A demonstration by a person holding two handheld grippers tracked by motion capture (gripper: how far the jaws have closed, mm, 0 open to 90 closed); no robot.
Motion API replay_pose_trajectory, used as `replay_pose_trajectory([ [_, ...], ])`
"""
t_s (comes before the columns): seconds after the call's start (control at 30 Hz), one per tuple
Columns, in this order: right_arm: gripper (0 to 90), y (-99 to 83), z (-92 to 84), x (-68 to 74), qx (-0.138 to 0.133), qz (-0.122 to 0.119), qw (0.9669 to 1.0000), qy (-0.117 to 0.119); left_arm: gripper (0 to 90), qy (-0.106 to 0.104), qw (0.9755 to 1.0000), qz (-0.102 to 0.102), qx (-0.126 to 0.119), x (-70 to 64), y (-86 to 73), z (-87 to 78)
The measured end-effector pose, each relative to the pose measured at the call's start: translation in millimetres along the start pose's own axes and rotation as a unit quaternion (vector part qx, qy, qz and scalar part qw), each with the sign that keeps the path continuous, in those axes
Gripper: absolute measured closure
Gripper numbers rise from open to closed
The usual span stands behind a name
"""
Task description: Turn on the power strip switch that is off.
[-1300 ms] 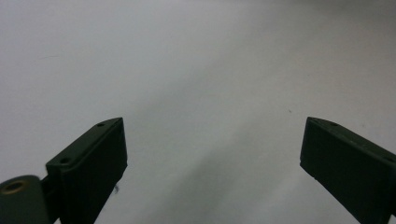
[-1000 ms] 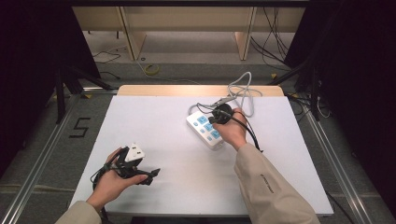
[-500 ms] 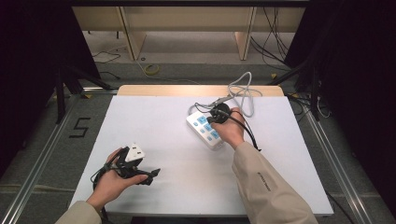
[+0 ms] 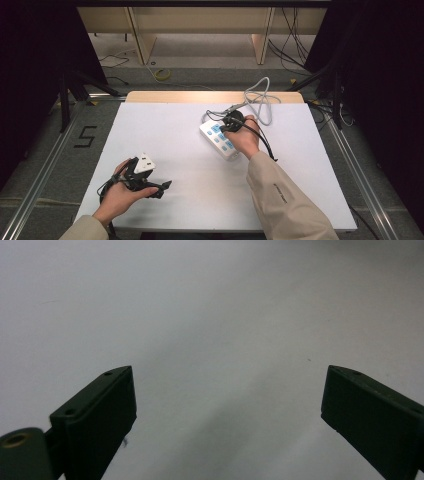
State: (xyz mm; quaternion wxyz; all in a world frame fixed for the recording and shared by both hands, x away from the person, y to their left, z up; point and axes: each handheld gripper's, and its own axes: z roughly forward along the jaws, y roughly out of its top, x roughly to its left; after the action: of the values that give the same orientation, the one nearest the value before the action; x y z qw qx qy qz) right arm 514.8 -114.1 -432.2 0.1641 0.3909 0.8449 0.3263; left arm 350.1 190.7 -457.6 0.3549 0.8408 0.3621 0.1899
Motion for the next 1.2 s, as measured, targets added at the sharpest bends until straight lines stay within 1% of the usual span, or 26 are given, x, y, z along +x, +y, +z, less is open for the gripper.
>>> replay_pose_trajectory([
  [0.83, 90.0, 10.8, 8.5, 5.3, 0.006, -0.005, 1.0, 0.003, 7.4, -0.001, 1.0, 0.0, -0.001, -0.1, 0.0, -0.2],
  [0.9, 90.0, 11.6, 9.7, 5.4, 0.006, -0.008, 0.9999, 0.003, 7.5, -0.001, 1.0, 0.0, -0.001, -0.1, 0.1, -0.2],
  [1.2, 90.0, 15.3, 15.0, 8.3, 0.013, -0.007, 0.9999, 0.006, 7.5, -0.001, 1.0, 0.0, -0.002, -0.2, 0.3, -0.2],
])
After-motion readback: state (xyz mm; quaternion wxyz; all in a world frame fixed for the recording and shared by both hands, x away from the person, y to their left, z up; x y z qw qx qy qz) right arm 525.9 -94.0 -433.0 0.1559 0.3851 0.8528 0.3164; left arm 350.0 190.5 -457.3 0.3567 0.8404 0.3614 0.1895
